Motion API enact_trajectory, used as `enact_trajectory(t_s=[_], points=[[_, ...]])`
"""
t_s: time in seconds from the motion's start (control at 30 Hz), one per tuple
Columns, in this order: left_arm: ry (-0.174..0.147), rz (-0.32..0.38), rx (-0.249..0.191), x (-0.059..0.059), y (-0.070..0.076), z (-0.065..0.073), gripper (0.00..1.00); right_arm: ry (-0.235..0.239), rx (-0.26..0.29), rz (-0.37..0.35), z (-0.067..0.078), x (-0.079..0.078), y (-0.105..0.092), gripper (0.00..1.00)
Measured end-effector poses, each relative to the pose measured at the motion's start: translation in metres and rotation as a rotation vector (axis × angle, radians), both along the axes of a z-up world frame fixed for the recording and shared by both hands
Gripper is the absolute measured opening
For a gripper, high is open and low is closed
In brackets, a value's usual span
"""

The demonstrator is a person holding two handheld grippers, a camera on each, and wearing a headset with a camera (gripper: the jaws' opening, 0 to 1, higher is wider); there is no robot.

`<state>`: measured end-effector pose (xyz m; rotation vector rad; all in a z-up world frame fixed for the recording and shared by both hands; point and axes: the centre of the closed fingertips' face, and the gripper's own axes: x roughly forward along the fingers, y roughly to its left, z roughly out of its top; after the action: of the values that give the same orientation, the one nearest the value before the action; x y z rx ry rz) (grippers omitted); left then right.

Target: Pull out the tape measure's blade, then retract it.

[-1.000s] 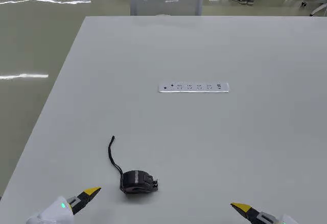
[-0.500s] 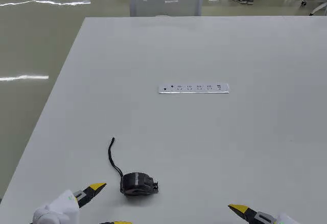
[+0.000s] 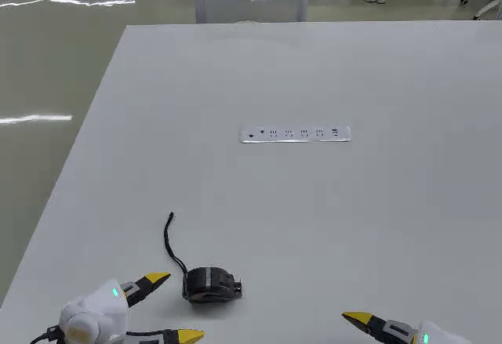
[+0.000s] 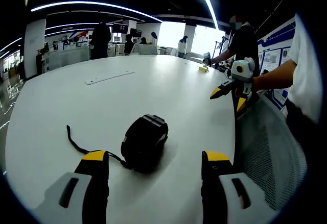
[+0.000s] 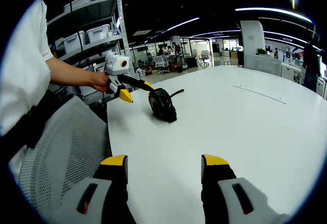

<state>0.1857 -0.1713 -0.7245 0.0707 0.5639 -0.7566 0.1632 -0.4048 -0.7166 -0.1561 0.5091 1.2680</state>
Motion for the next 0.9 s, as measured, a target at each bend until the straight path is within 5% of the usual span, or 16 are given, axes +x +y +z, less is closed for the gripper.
enact_trajectory(t_s=[0.9], points=[[0.015,-0.119,0.024,0.030,-0.007,-0.008,0.66,-0.014,-0.002,0.097,0.001,0.022,0.017,0.55]])
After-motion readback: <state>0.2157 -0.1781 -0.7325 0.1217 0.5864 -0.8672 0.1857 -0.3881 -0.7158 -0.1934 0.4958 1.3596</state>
